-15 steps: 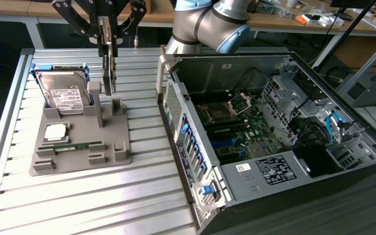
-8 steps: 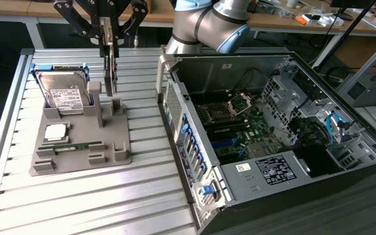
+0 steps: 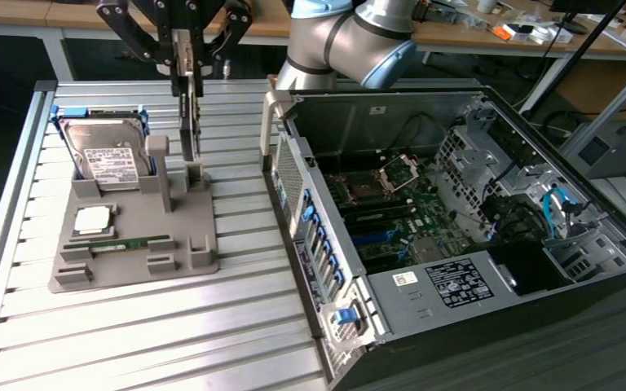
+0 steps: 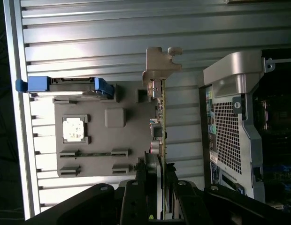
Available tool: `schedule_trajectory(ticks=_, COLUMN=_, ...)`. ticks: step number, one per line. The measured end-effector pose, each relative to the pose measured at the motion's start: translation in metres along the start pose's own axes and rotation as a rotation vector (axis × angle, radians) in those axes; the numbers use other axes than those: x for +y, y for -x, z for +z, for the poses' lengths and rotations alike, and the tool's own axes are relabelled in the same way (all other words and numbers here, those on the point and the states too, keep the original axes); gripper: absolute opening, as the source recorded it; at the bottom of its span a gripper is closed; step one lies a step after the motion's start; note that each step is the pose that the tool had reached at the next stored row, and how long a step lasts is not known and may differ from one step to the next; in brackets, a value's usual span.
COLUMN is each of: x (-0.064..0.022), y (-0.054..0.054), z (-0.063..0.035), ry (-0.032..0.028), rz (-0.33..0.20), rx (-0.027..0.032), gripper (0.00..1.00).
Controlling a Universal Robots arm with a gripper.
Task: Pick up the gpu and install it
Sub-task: 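Pick up the gpu and move the gpu toward the slot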
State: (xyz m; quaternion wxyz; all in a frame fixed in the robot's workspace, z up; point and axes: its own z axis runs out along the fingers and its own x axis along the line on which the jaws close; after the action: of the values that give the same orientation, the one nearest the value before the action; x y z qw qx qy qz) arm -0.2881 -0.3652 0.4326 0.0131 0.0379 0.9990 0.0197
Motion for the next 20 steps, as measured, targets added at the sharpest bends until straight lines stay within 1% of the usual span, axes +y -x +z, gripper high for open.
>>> schedule_trajectory(ticks=7, x=0.0002, y=0.004, z=0.0001, ry=-0.0051, rz=0.0, rx=-0.0004, gripper=0.27)
schedule_trajectory(ticks=20, x=0.0005, y=0.011, z=0.0003, ry=-0.0115, rz=0.0, rx=-0.0009, gripper=0.27)
